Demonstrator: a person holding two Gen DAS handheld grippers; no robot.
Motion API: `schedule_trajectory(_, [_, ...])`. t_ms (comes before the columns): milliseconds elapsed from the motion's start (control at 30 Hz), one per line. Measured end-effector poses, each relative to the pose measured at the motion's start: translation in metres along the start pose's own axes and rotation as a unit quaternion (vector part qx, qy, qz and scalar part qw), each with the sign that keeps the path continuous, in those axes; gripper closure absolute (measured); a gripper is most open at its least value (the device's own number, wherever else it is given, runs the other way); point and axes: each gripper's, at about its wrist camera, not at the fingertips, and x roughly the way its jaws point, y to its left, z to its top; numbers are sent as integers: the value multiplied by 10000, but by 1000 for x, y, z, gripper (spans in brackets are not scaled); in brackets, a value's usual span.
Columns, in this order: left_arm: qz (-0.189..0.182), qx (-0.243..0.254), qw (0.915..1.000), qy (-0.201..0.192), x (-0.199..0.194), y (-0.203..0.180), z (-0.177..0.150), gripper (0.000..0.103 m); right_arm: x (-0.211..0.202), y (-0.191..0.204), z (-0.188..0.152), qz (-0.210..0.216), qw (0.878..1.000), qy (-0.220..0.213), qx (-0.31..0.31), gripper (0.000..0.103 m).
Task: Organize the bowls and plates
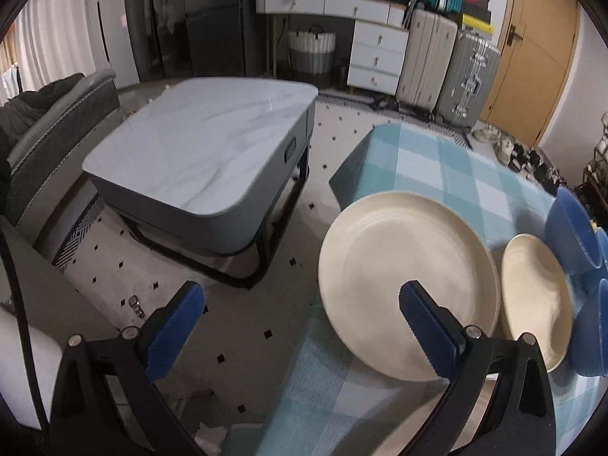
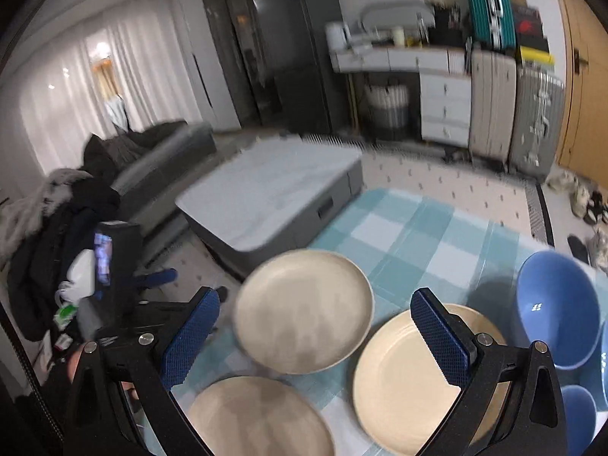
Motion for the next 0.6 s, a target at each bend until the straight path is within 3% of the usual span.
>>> schedule_trajectory(133, [-59,-45,9996,255,22,1,4,0,50,-10,3,-391,9980,490,-116,0])
schedule_trajectory(333, [-153,-115,9985,504,47,2,9,0,105,-18,-8,-536,9936,942,-305,0])
schedule_trajectory(600, [-208,-37,9984,524,62,1,17,1,148,-34,-12,-698,9894,1214,-371,1])
